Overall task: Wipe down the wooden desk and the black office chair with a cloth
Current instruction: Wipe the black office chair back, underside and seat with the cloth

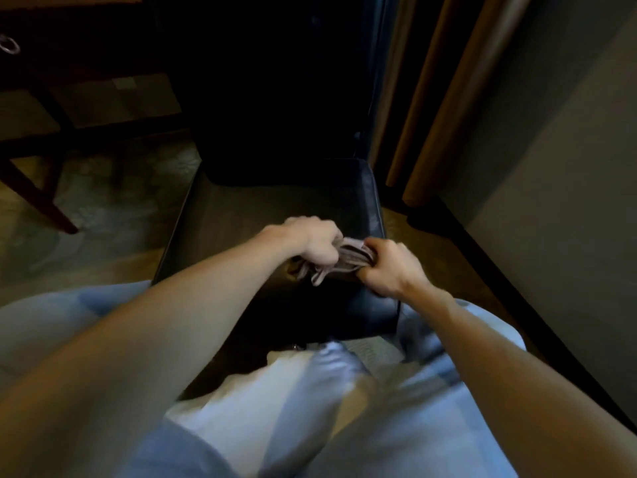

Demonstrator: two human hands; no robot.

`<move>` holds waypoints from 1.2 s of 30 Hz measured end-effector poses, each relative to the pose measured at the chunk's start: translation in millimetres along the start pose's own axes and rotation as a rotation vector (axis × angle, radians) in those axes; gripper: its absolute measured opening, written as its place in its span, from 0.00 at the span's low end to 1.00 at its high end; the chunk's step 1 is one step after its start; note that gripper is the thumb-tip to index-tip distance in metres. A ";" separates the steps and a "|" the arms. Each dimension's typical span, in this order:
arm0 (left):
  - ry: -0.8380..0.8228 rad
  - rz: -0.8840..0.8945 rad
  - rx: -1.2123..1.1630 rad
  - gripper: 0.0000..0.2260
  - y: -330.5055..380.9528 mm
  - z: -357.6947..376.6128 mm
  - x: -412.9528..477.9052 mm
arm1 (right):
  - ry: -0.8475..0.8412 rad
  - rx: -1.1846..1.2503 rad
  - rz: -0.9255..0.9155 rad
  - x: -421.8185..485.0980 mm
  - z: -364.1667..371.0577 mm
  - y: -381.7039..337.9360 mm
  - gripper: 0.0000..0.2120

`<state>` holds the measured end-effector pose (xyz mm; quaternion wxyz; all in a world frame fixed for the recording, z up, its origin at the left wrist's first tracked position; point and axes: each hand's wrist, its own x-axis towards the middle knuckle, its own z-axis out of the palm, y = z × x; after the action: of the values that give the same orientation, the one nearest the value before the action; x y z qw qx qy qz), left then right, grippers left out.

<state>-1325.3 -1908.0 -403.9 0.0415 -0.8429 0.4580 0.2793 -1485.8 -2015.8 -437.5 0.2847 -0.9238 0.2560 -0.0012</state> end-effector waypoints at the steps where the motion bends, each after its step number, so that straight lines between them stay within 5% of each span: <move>1: 0.083 0.008 0.028 0.16 -0.6 -11.9 10.3 | 0.054 -0.009 -0.012 12.6 -8.6 -1.6 0.14; 6: 0.409 0.064 0.102 0.21 -11.2 -50.9 63.5 | 0.225 0.005 -0.063 82.0 -29.4 3.4 0.25; 17: 0.604 -0.003 0.115 0.29 -49.6 -65.8 226.2 | 0.202 -0.200 -0.177 270.5 -36.6 60.0 0.31; 27: 0.485 -0.068 0.053 0.31 -52.5 -75.4 316.1 | -0.062 -0.250 -0.122 363.2 -33.3 99.9 0.25; 33: 0.445 -0.049 0.084 0.31 -40.2 -72.9 302.4 | -0.064 -0.238 -0.040 349.5 -33.8 94.6 0.20; 36: 0.431 0.013 0.085 0.26 -30.0 -66.8 275.4 | -0.080 -0.268 -0.055 318.8 -30.6 92.0 0.26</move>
<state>-1155.6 -2118.6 -493.5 -0.0235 -0.8777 0.4730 0.0734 -1256.7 -2247.9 -506.0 0.1686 -0.9595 0.2170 0.0619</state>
